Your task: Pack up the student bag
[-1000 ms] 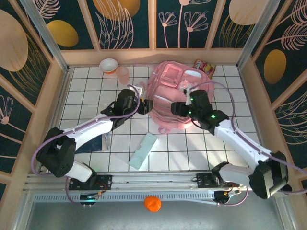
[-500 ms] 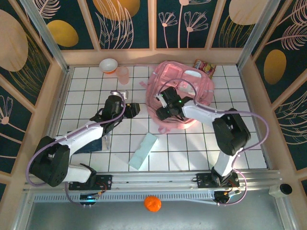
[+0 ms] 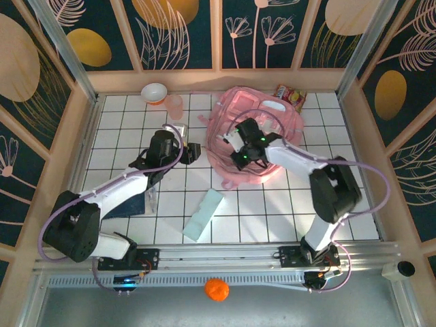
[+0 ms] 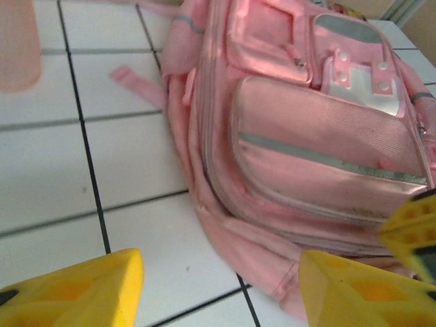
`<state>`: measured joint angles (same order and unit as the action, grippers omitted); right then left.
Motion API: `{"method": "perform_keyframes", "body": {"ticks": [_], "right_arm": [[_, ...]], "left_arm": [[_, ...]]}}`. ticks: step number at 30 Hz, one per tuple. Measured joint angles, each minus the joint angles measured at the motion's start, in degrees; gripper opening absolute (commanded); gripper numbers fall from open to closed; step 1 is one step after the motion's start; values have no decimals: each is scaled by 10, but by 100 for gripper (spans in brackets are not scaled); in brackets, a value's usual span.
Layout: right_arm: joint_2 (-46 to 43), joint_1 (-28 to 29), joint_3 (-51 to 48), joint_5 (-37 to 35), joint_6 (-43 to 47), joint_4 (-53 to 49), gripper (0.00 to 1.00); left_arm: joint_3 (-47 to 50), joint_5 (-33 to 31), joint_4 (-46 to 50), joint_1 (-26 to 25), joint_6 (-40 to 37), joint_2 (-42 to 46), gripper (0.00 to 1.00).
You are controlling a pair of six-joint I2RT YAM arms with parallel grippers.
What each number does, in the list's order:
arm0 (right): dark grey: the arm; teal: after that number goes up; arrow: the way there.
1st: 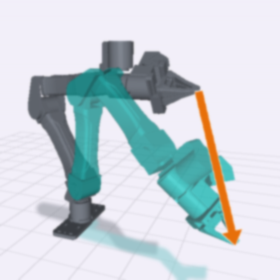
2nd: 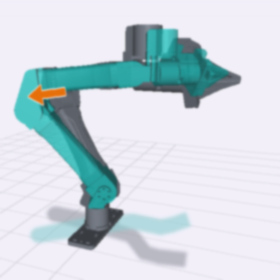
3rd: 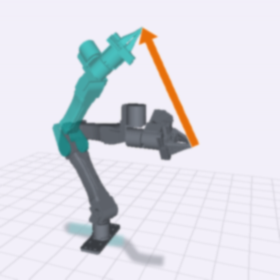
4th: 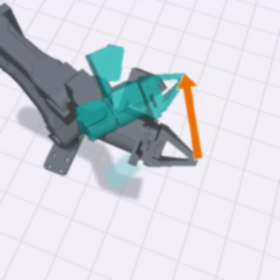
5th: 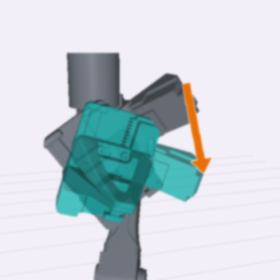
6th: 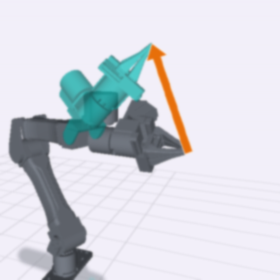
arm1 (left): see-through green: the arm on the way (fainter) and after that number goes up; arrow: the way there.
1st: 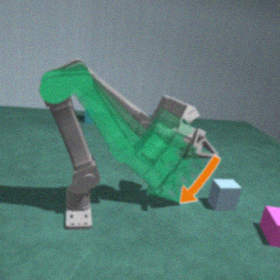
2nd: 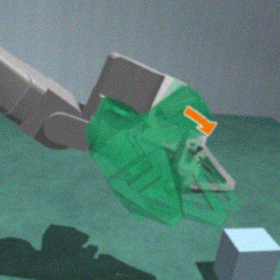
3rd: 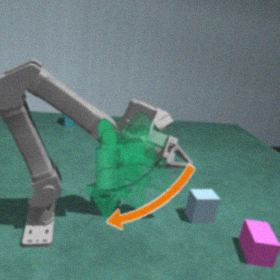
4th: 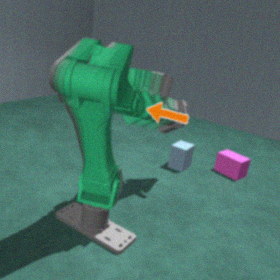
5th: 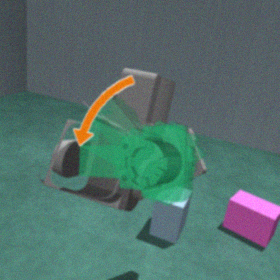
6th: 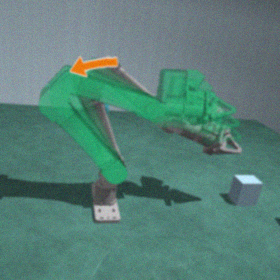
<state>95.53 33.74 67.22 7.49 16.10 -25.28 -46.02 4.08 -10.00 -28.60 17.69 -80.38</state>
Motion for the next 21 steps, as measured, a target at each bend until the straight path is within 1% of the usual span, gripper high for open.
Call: {"method": "perform_keyframes", "body": {"ticks": [5,6,7,9,10,13,15,17,19,21], "right_arm": [[-141,-25,-50,30,50,-13,0],[-161,-29,-56,32,53,-18,4],[-175,-33,-60,31,56,-22,13],[-191,-46,-70,28,54,-25,23],[-195,-53,-75,28,48,-26,29],[-209,-84,-104,40,12,-17,38],[-233,-122,-134,60,-36,2,43],[-262,-158,-164,83,-82,29,51],[-296,-183,-197,104,-132,61,52],[-334,-193,-238,122,-187,97,53]], "left_arm": [[-41,17,0,0,-70,-7,61],[-46,22,-1,0,-85,-7,61],[-48,29,-2,0,-100,-7,60],[-48,50,-7,0,-138,-10,60],[-46,64,-15,-2,-174,-15,60],[-39,101,-36,-16,-303,-40,65],[-45,127,-35,-30,-409,-78,66],[-76,148,-12,-40,-487,-128,67],[-119,162,16,-44,-553,-174,67],[-174,172,37,-47,-625,-221,72]]}}
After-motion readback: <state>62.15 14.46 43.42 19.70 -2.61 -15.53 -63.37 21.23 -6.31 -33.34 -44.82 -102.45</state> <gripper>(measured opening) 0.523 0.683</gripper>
